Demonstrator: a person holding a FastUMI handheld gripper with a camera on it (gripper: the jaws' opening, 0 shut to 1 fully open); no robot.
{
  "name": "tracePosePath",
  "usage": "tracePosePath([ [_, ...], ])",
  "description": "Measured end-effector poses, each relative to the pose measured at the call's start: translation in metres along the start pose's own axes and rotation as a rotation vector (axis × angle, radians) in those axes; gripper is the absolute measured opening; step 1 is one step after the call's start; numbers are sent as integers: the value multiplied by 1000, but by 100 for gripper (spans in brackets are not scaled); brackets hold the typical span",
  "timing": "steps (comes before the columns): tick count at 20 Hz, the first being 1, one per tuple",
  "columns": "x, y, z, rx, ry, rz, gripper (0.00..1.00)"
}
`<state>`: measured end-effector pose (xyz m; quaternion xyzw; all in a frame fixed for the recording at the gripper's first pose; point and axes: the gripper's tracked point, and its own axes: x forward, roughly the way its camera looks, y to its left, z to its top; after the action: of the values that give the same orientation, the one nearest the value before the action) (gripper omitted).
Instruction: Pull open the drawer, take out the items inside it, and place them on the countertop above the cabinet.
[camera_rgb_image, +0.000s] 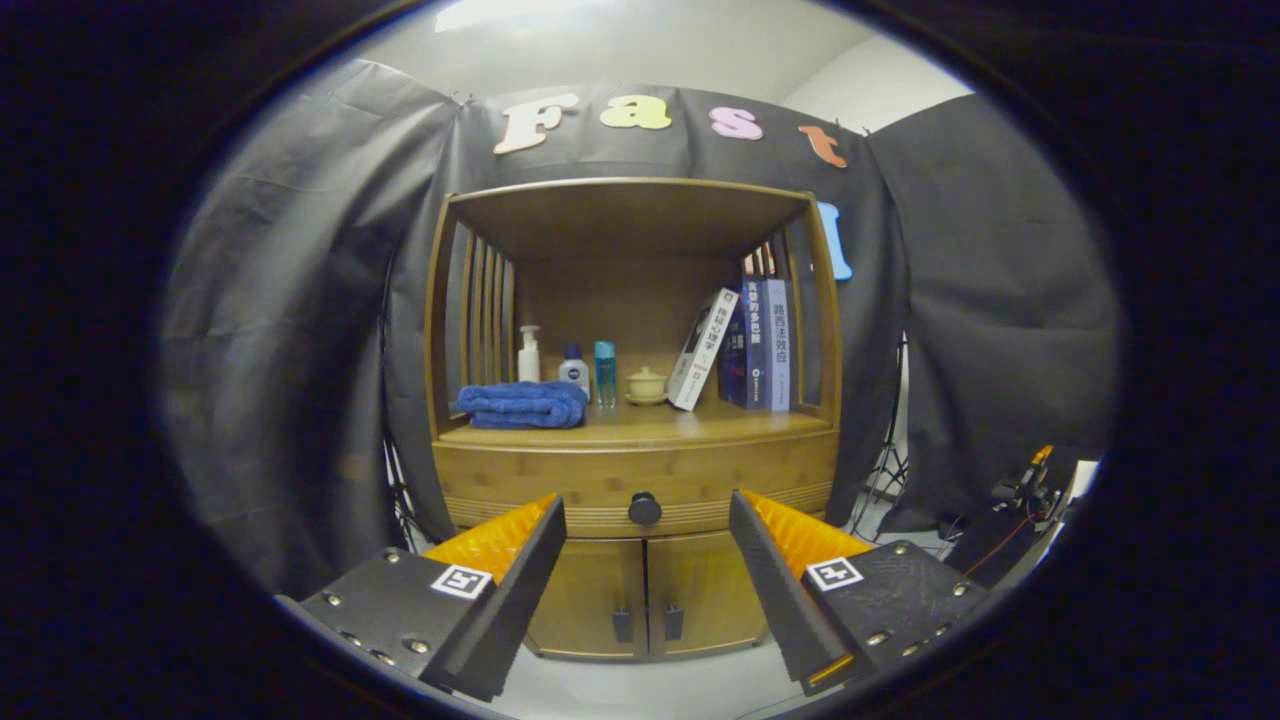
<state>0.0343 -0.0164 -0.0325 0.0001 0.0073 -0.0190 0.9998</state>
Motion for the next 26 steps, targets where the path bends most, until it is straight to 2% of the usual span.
tracePosePath([
  [4, 31, -6, -25, -38, 26, -7, 99],
  [9, 87, -4, -48, 4, 50, -3, 99],
  [18, 181, 0, -95, -67, 112, 11, 98],
  [23, 200, 10, -100, -83, 104, 41, 54],
  [26, 205, 8, -120, -119, 156, 28, 54],
])
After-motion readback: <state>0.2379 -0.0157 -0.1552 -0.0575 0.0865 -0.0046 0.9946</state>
